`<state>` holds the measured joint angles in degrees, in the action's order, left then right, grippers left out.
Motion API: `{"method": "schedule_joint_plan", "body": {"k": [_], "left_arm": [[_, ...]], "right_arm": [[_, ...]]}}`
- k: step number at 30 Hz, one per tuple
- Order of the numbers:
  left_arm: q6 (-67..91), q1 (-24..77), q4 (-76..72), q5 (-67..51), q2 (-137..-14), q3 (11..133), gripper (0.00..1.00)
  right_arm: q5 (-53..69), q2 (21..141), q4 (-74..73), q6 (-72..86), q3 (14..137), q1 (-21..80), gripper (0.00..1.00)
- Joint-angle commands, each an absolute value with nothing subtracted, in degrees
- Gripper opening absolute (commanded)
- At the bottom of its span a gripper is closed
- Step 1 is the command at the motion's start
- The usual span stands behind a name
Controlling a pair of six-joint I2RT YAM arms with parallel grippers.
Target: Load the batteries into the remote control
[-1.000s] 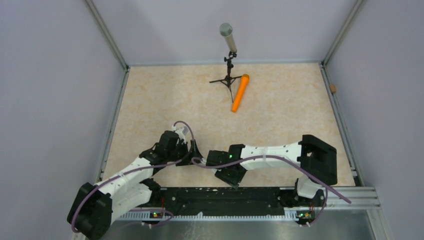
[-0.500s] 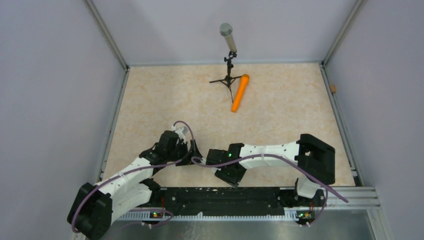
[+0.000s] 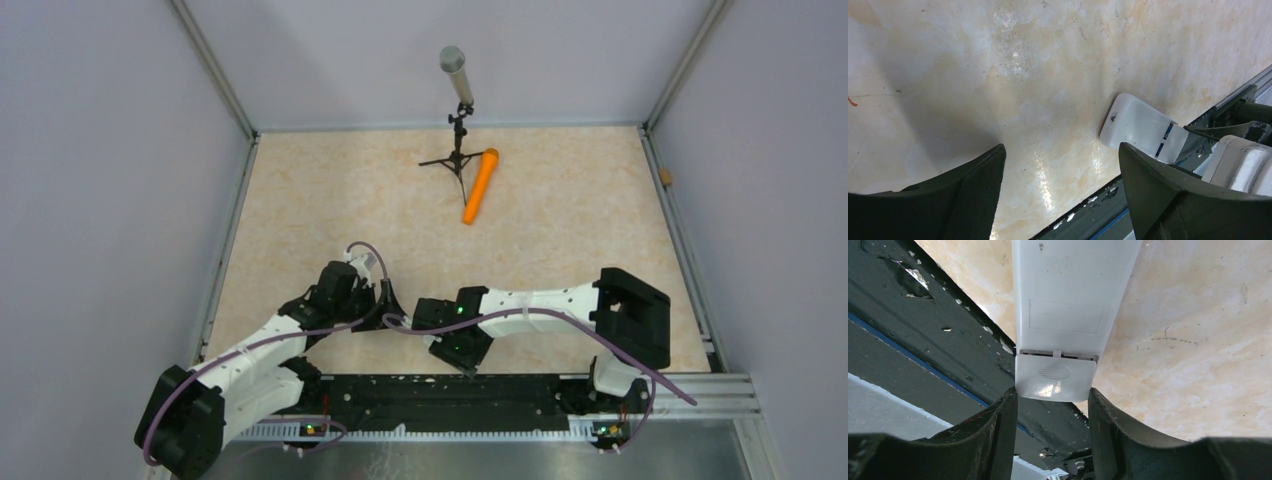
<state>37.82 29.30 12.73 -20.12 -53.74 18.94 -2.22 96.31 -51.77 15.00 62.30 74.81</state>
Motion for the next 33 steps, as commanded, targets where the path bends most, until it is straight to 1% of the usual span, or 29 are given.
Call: {"method": "schedule_joint_plan", "body": {"k": [1,20,33], "left_arm": [[37.75,28.92,10.92,-21.00,-53.60,18.63,0.84],[37.71,28.83,10.02,-21.96,-54.93,18.93,0.83],[37.55,28.78,9.93,-22.27,-55.02,18.80,0.84]], "right_arm": [[-2.00,95.78,-51.43,15.13,61.86,74.43,0.12],[-3.11,95.49,-50.99,15.51,61.22,74.42,0.12],[-4.90,94.73,-51.11,15.66,63.24,74.27,0.12]]}}
